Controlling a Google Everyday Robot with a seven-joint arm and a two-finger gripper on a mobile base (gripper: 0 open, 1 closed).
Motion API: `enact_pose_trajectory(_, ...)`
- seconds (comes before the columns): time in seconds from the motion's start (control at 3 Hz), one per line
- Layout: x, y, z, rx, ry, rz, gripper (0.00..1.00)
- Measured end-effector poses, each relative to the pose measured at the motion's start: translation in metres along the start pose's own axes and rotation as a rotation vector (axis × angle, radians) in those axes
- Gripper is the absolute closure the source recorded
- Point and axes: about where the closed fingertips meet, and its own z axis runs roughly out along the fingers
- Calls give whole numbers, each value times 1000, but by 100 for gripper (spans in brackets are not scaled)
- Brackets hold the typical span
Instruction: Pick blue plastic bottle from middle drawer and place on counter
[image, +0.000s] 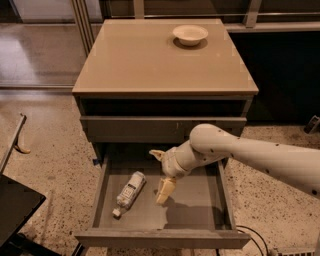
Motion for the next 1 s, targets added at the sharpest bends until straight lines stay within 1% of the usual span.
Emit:
enact_pose_trajectory(0.33,12,4,54,-8,-2,-13,0)
enact_pose_trajectory(0.67,10,1,106,-8,11,-43,0)
enact_pose_trajectory(1.0,4,-7,157,-12,46,-167,0)
